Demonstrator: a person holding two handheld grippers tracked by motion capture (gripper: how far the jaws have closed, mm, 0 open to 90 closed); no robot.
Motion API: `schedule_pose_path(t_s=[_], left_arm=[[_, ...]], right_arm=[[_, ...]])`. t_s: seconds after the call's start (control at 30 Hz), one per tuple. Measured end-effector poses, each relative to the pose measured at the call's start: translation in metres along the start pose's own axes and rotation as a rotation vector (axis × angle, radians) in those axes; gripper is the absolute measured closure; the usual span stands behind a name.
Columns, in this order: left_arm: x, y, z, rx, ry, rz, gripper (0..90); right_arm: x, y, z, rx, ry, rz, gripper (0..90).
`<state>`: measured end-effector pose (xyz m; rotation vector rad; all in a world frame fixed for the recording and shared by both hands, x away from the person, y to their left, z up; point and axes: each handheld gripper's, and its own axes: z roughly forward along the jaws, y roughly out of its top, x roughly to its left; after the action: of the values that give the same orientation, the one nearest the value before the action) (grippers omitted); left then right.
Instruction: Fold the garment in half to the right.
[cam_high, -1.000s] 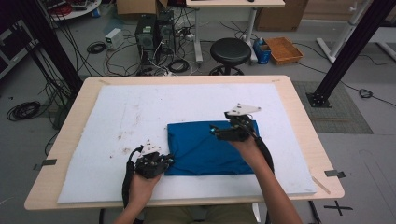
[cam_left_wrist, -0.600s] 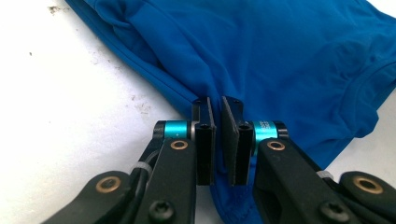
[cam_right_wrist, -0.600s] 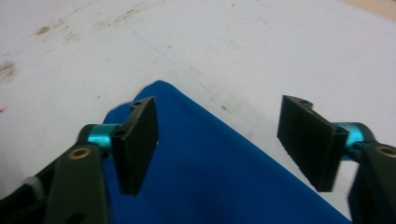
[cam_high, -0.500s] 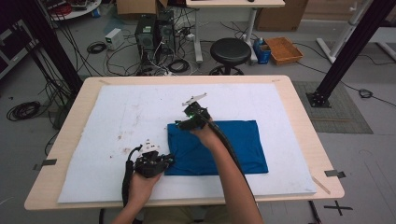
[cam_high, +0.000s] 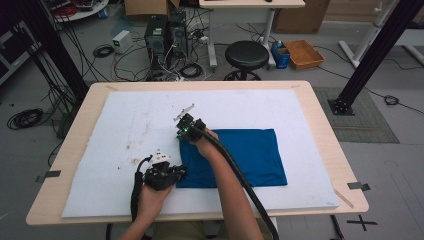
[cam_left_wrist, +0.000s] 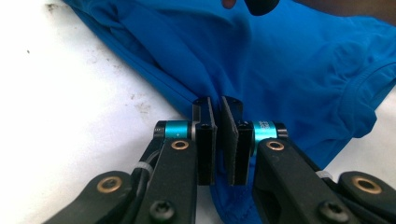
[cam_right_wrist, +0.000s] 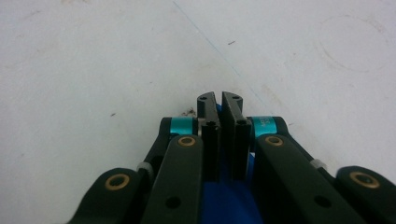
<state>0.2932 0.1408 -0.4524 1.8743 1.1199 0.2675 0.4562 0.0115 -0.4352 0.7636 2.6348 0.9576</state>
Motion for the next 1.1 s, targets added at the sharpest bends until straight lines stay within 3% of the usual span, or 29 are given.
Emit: schedule_pose_path(t_s=[0.13, 0.27, 0.47, 0.6, 0.8, 1.0, 1.1], left_arm=[[0.000, 0.003, -0.006, -0.041, -0.028, -0.006, 84.3], [-0.004, 0.010, -0.013, -0.092, -0.086, 0.001, 84.4], [-0.022, 0.022, -0.013, -0.130, -0.149, 0.056, 84.3], [-0.035, 0.035, -0.002, -0.146, -0.201, 0.061, 84.4], [-0.063, 0.053, 0.022, -0.133, -0.254, 0.099, 84.4], [-0.086, 0.071, 0.046, -0.113, -0.313, 0.089, 84.4], [-0.098, 0.078, 0.060, -0.094, -0.344, 0.084, 84.3]], right_arm=[[-0.009, -0.003, -0.011, -0.042, 0.030, 0.067, 88.1], [-0.017, -0.007, -0.031, -0.099, 0.035, 0.082, 88.2], [-0.031, -0.024, -0.064, -0.221, 0.069, 0.136, 88.2], [-0.041, -0.039, -0.088, -0.267, 0.047, 0.157, 88.2], [-0.064, -0.070, -0.119, -0.328, 0.019, 0.218, 88.2], [-0.083, -0.100, -0.144, -0.358, -0.024, 0.270, 88.2], [-0.090, -0.113, -0.152, -0.343, -0.050, 0.283, 88.2]])
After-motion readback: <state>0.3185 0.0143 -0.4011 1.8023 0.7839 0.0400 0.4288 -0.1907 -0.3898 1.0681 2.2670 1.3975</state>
